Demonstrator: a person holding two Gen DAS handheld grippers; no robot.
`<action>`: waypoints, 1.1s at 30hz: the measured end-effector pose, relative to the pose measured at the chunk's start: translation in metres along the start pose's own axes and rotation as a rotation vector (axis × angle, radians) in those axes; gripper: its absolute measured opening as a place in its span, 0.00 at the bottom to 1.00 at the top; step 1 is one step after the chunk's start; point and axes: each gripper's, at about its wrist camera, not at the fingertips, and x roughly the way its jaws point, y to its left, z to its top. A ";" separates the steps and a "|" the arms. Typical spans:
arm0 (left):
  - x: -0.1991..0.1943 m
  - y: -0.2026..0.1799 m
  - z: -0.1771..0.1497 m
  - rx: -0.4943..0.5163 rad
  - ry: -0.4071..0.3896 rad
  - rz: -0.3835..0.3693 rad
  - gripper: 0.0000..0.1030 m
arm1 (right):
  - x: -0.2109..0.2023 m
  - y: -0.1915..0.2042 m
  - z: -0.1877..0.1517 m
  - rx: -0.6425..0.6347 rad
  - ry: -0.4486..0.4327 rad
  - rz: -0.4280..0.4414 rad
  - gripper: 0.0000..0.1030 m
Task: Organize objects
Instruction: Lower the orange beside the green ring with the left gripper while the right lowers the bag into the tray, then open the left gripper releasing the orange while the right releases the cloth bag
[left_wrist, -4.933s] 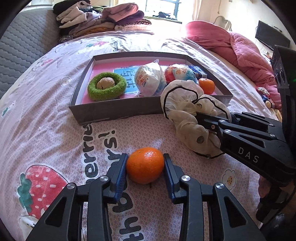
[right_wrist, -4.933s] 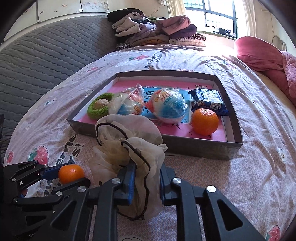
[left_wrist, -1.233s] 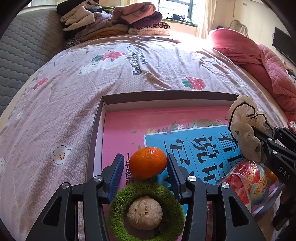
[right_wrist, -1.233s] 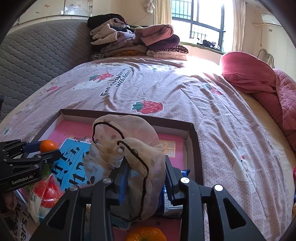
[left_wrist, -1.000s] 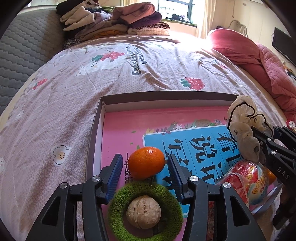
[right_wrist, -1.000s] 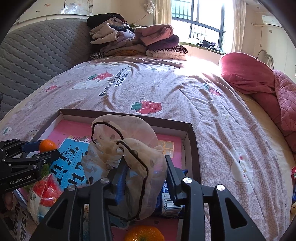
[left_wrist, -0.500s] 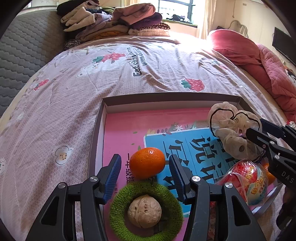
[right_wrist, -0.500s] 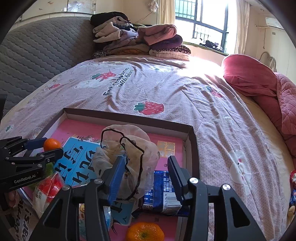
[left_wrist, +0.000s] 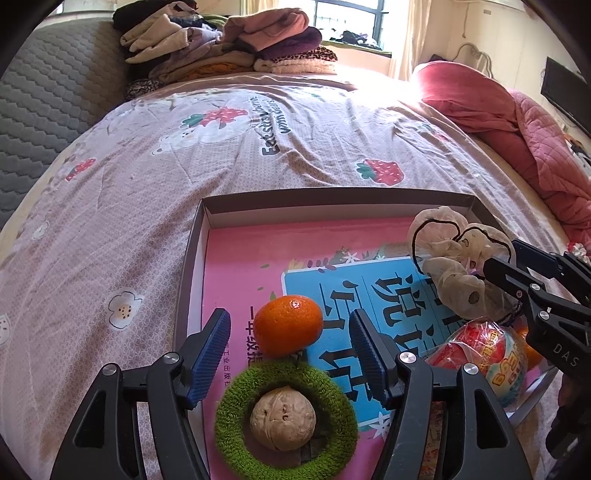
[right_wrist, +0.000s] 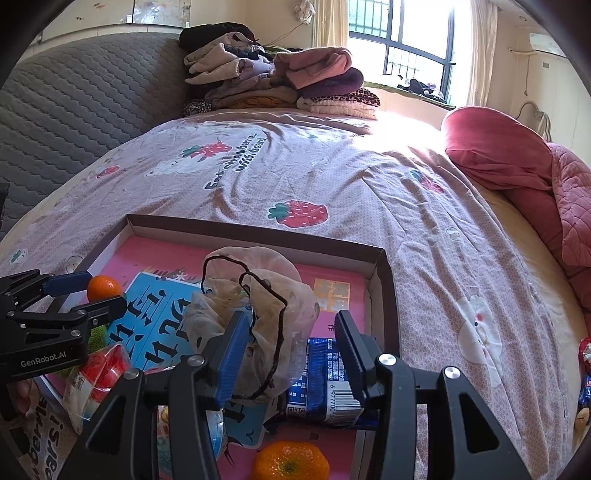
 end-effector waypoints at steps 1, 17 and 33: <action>-0.001 0.000 0.000 0.001 -0.002 0.001 0.68 | 0.000 0.001 0.000 -0.002 0.000 0.001 0.47; -0.011 -0.001 0.004 -0.005 -0.018 -0.005 0.74 | -0.007 -0.002 0.001 0.009 -0.018 0.004 0.53; -0.028 0.003 0.008 -0.022 -0.056 0.014 0.75 | -0.021 -0.002 0.006 0.021 -0.050 0.000 0.61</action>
